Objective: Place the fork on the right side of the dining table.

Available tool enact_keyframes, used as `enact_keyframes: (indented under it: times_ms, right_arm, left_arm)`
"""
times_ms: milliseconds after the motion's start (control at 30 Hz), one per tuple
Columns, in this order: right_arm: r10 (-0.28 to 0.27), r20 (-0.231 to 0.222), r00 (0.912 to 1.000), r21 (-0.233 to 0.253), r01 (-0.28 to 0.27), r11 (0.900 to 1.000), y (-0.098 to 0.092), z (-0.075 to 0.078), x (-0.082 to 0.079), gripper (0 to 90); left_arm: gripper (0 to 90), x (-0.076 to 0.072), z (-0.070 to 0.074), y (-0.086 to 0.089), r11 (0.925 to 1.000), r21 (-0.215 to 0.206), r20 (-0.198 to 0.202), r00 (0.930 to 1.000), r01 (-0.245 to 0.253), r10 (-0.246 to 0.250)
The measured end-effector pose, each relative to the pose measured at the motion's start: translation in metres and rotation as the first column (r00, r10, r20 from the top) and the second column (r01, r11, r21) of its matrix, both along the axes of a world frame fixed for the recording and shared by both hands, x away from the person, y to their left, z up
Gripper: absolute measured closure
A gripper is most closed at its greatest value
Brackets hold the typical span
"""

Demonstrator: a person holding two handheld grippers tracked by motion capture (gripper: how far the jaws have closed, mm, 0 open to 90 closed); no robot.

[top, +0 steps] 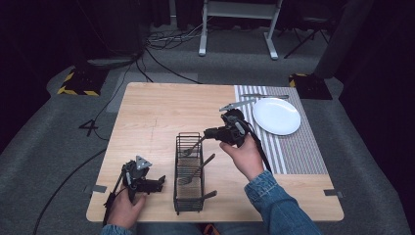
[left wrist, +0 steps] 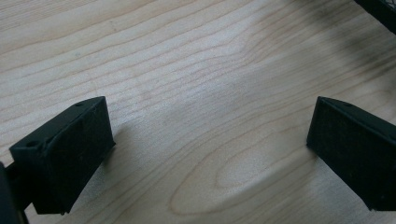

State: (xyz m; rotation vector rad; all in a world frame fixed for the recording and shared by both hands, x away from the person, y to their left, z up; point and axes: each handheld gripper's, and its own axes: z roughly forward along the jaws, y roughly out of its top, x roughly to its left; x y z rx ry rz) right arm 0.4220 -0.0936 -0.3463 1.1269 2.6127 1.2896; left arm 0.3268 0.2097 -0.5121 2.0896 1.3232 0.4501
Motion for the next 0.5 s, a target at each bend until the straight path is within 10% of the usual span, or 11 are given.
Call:
enact_keyframes:
  times_ms: [500]
  right_arm:
    - [-0.003, 0.042, 0.9991, 0.045, 0.001, 0.999, -0.015, 0.034, -0.011, 86.4]
  left_arm:
    - [0.4, 0.000, 0.000, 0.000, 1.0000, 0.000, 0.000, 1.0000, 0.000, 0.000]
